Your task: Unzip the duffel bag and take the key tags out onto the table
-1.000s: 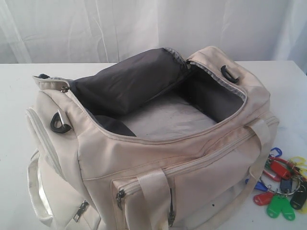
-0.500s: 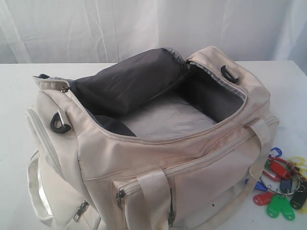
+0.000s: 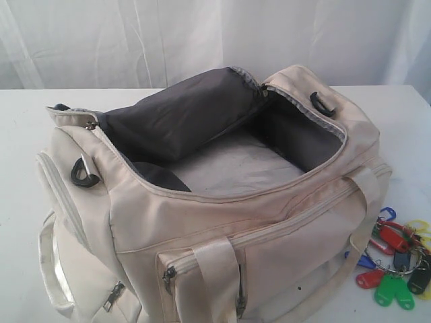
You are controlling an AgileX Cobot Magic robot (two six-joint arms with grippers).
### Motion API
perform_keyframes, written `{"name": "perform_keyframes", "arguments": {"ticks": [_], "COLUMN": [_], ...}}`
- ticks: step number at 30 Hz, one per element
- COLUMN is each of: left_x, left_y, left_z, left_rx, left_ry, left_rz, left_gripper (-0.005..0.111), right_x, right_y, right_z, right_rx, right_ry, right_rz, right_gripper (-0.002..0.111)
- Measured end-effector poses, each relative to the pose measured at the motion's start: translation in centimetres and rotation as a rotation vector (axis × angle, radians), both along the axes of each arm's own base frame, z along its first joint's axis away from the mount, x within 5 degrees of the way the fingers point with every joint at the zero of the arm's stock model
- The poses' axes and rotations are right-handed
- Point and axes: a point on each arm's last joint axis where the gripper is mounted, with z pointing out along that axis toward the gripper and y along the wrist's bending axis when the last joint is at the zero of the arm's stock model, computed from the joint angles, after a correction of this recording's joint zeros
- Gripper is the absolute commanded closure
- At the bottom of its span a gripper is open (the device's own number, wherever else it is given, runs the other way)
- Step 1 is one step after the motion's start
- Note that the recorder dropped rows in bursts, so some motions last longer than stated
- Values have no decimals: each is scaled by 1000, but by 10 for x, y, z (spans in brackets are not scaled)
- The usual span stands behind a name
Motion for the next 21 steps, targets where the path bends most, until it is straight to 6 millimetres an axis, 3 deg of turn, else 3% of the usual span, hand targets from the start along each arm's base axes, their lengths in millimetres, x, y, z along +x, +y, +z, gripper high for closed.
{"name": "perform_keyframes", "arguments": {"ticks": [5,7,11,16,21], "left_x": [0,0,0,0,0], "left_y": [0,0,0,0,0], "left_z": [0,0,0,0,0], "left_rx": [0,0,0,0,0], "left_ry": [0,0,0,0,0], "left_rz": [0,0,0,0,0], "left_gripper": [107,107,107,107,107], "right_x": [24,31,31,28,26], "right_y": [6,8,8,3,-1], "right_z": [-43,-74,-113,-166,-220], "right_rx": [-22,-36,-49,-6,-5], "right_ry": [69,118,167,-32,40], "right_rz": [2,3,0,-99,-172], "right_gripper": [108,108,108,108,108]}}
